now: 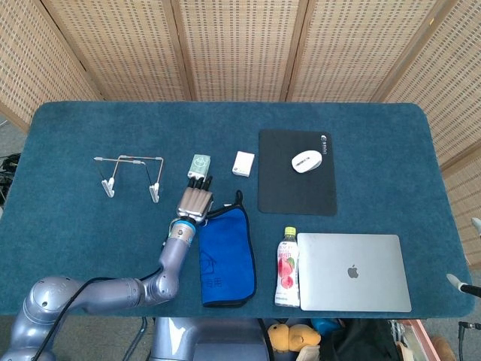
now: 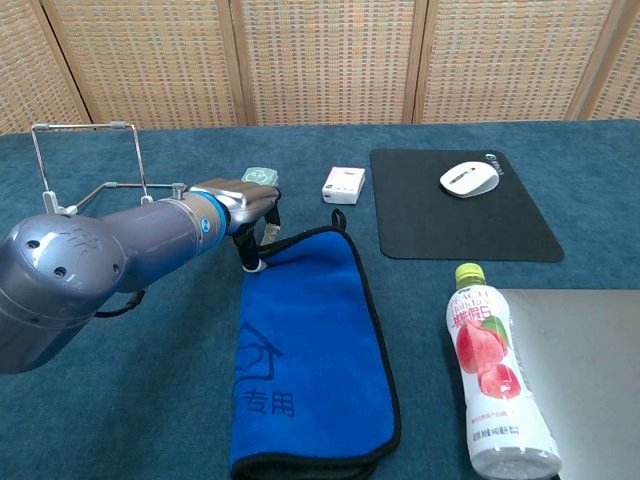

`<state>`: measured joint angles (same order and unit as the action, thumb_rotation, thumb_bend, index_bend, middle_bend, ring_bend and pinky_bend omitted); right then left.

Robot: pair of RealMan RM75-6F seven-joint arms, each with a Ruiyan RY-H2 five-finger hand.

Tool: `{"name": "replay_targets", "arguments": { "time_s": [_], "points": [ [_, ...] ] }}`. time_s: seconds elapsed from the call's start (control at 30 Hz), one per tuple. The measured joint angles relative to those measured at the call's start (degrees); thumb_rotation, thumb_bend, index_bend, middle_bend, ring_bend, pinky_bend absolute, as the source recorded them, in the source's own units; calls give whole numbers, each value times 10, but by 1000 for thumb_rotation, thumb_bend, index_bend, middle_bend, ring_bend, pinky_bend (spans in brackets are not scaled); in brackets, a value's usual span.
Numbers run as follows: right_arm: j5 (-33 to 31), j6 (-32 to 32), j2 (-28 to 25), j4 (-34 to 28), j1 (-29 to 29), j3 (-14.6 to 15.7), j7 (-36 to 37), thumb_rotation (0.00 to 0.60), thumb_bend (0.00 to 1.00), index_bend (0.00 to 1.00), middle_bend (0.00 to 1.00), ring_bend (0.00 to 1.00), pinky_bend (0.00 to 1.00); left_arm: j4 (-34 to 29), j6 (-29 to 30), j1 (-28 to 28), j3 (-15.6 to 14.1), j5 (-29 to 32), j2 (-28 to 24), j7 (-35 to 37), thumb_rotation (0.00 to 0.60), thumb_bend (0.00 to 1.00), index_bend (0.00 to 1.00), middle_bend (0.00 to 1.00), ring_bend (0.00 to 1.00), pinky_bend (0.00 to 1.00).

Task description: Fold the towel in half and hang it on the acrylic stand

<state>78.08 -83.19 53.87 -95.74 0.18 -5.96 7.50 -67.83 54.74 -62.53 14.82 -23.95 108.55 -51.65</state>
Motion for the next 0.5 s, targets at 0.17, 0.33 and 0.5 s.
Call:
{"name": "replay_targets", "arguments": {
  "time_s": [0.17, 0.33, 0.5],
  "points": [
    [1, -1, -1, 0, -1, 1, 1, 600, 0, 0, 0, 0, 0, -4, 2, 2, -3, -12, -2, 4, 600, 788, 686, 0, 0, 0],
    [4, -4, -3, -1, -2, 1, 4, 600, 0, 0, 0, 0, 0, -33, 12, 5, -3, -37, -19, 12, 600, 843, 713, 0, 0, 0],
    [7, -7, -4, -1, -3, 1, 8, 600, 0, 0, 0, 0, 0, -70, 24, 8, 2, -51, -46, 17, 600, 847, 808, 0, 0, 0]
  ]
}}
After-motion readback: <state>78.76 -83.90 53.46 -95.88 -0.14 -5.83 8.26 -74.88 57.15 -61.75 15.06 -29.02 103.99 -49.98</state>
